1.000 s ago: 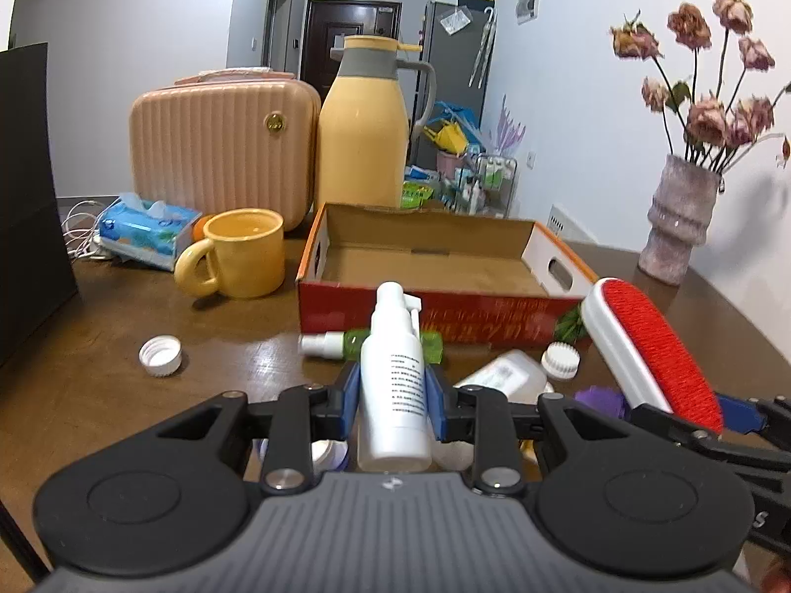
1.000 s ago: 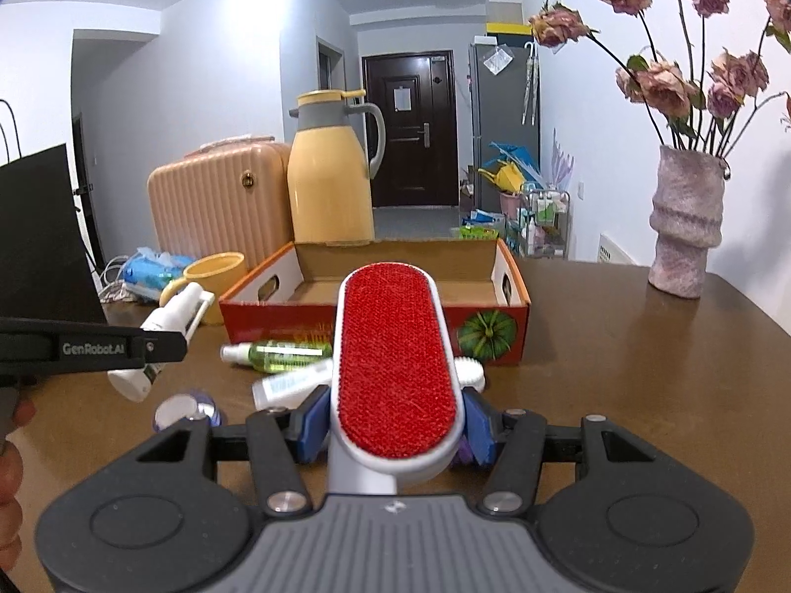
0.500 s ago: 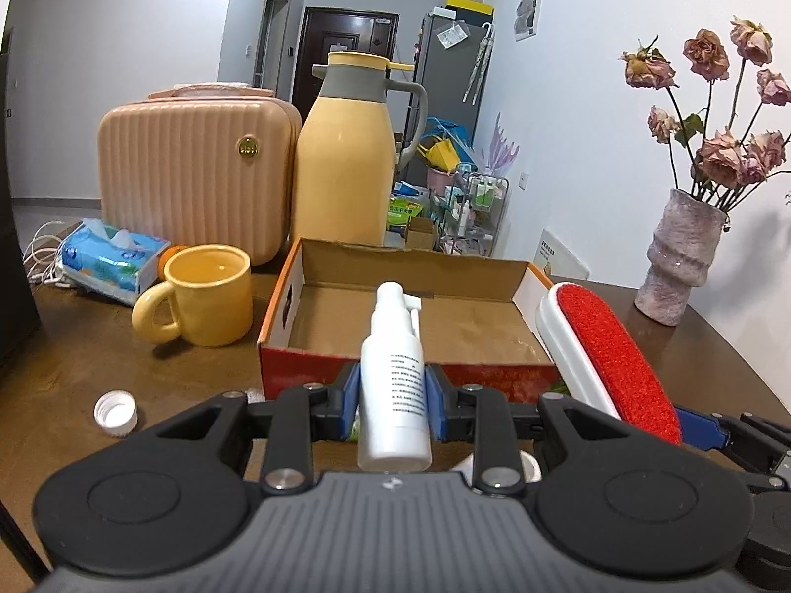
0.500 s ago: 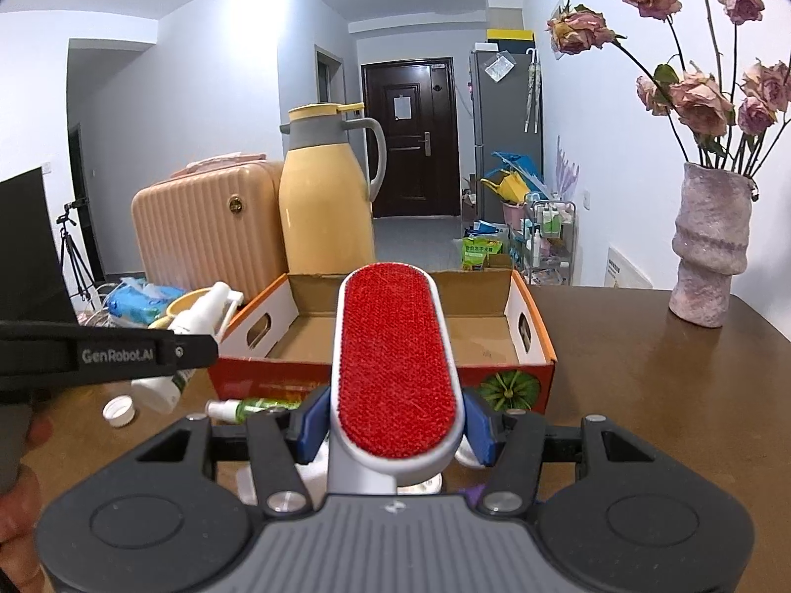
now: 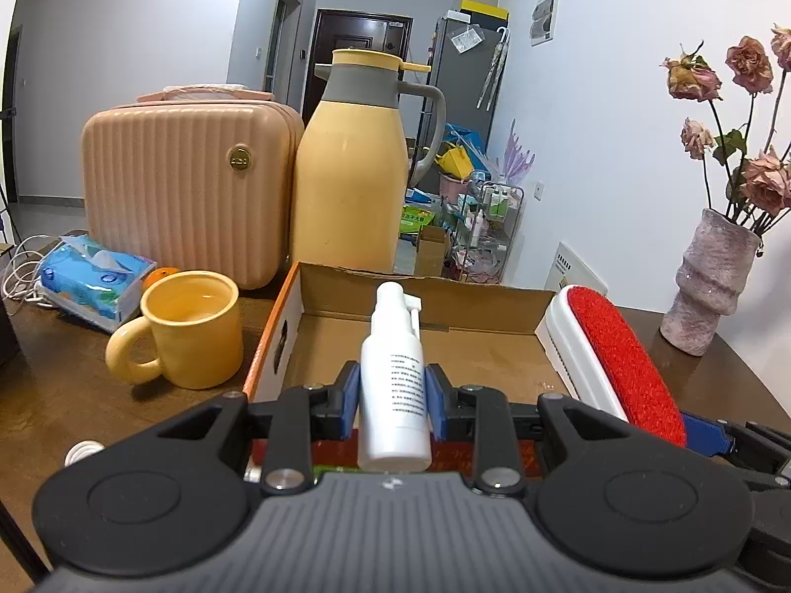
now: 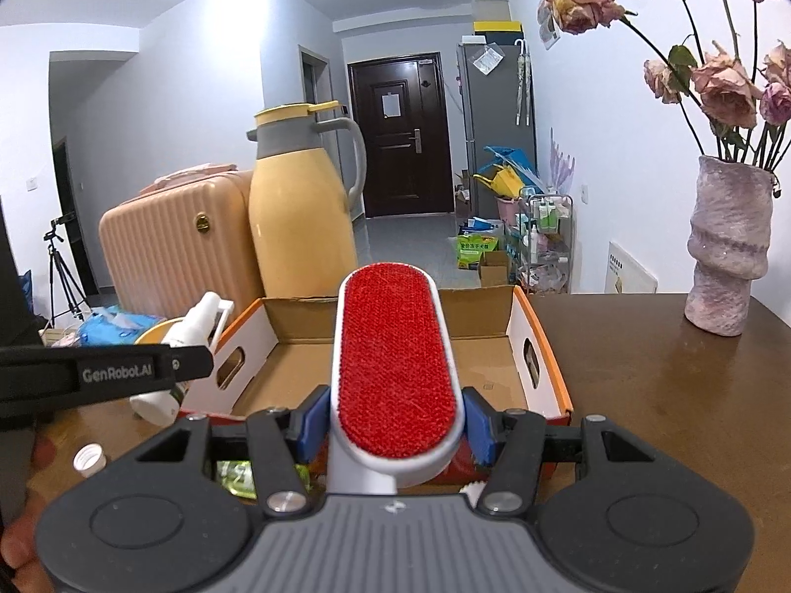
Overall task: Organize rigid objects
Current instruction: 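Carry the spray bottle and lint brush over the cardboard box with both grippers, then lower both items into the box and open both grippers, then withdraw both grippers from the box toward the blue jar and white bottle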
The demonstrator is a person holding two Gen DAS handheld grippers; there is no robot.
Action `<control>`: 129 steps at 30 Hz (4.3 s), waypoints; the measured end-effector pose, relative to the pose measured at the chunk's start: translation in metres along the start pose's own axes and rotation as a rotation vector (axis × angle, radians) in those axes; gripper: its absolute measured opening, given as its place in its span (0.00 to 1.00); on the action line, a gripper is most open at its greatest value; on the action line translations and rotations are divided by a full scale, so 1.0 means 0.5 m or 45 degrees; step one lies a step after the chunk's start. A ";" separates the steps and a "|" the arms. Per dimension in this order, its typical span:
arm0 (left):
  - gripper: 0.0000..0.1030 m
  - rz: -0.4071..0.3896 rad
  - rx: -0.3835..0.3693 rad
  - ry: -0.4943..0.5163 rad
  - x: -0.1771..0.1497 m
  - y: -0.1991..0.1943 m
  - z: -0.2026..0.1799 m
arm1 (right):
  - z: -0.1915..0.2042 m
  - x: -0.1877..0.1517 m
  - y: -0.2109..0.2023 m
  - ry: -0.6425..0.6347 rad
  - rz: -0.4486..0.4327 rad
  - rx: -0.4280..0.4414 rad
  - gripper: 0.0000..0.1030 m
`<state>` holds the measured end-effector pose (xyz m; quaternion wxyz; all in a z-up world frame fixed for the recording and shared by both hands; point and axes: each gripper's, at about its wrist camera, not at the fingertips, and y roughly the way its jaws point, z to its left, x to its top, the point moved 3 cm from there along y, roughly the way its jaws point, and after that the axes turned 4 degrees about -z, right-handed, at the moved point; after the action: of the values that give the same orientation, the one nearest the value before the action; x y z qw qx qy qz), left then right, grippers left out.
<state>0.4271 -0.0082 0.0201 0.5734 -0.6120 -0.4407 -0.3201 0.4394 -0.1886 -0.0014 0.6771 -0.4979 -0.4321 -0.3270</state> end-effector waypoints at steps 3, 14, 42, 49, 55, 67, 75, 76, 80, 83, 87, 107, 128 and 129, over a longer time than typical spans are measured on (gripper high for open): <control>0.28 0.001 0.004 -0.003 0.008 0.020 -0.002 | -0.005 0.013 0.023 0.018 0.002 0.000 0.54; 0.28 0.036 0.030 -0.021 0.033 0.102 -0.005 | -0.018 0.042 0.122 0.065 0.049 -0.002 0.53; 0.36 0.205 0.091 -0.010 0.025 0.242 0.009 | -0.042 0.041 0.289 0.138 0.297 -0.004 0.56; 1.00 0.080 0.170 0.028 0.049 0.194 0.010 | -0.048 0.069 0.253 0.085 0.218 -0.085 0.86; 1.00 0.093 0.166 -0.002 0.054 0.195 0.021 | -0.050 0.070 0.247 0.078 0.207 -0.100 0.90; 1.00 0.053 0.163 -0.004 0.057 0.162 0.028 | -0.048 0.064 0.211 0.019 0.172 -0.100 0.94; 1.00 0.029 0.161 0.000 0.053 0.123 0.043 | -0.045 0.056 0.160 -0.019 0.123 -0.104 0.94; 1.00 0.027 0.161 -0.001 0.051 0.118 0.045 | -0.044 0.055 0.152 -0.021 0.115 -0.104 0.94; 1.00 0.002 0.156 -0.015 0.047 0.090 0.053 | -0.043 0.053 0.120 -0.025 0.083 -0.102 0.94; 1.00 -0.013 0.165 -0.021 0.043 0.071 0.059 | -0.042 0.051 0.098 -0.026 0.059 -0.102 0.94; 1.00 -0.017 0.166 -0.019 0.034 0.046 0.062 | -0.035 0.045 0.066 -0.031 0.030 -0.094 0.94; 1.00 -0.051 0.139 0.036 -0.022 -0.102 0.077 | 0.010 -0.030 -0.087 -0.087 -0.009 -0.076 0.94; 1.00 0.059 0.104 0.083 -0.148 -0.206 0.120 | 0.029 -0.130 -0.208 -0.122 0.033 -0.096 0.94; 1.00 0.065 0.106 0.086 -0.152 -0.207 0.122 | 0.030 -0.133 -0.208 -0.122 0.038 -0.096 0.94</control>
<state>0.2954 0.0339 -0.0132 0.6209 -0.5875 -0.4184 -0.3070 0.3173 -0.2038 -0.0194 0.6412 -0.5445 -0.4439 -0.3087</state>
